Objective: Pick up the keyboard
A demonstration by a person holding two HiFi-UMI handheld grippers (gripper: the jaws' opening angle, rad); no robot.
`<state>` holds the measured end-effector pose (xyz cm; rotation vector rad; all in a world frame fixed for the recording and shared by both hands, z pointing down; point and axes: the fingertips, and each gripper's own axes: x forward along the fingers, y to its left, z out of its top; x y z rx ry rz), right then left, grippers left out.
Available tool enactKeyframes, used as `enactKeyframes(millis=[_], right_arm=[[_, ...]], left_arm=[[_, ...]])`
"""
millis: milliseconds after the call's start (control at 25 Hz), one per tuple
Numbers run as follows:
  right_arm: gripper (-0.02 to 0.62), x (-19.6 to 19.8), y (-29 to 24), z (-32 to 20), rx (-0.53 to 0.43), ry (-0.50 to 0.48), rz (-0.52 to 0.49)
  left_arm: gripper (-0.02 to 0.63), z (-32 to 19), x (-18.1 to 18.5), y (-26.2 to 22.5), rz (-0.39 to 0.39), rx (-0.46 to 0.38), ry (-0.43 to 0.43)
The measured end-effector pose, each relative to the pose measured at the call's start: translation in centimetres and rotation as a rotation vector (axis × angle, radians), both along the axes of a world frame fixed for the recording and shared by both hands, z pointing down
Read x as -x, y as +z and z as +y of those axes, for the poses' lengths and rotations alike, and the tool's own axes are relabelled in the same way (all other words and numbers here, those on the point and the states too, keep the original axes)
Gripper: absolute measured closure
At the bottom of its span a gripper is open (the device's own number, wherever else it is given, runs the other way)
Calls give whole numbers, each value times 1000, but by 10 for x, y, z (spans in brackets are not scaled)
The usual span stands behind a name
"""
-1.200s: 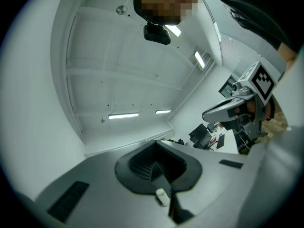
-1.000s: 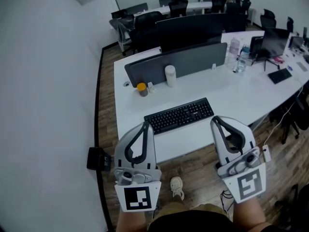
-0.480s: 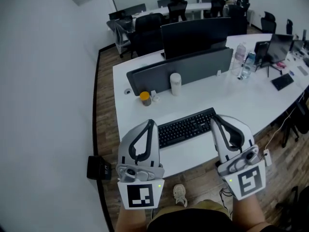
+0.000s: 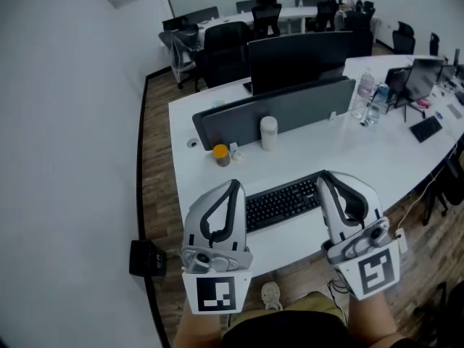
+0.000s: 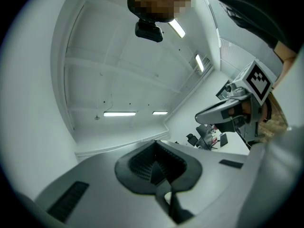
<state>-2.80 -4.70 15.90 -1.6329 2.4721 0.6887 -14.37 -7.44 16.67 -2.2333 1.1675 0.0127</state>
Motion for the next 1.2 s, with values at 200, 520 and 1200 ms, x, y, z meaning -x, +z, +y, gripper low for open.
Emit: enactKeyframes(millis=[200, 520, 1200], right_arm=[[563, 5, 2, -14, 13, 6, 6], [563, 8, 5, -36, 28, 25, 1], [563, -5, 31, -80, 74, -46, 52]], left_arm=[[597, -14, 4, 4, 5, 9, 10], [597, -35, 8, 9, 12, 20, 24], [597, -78, -12, 32, 10, 73, -3]])
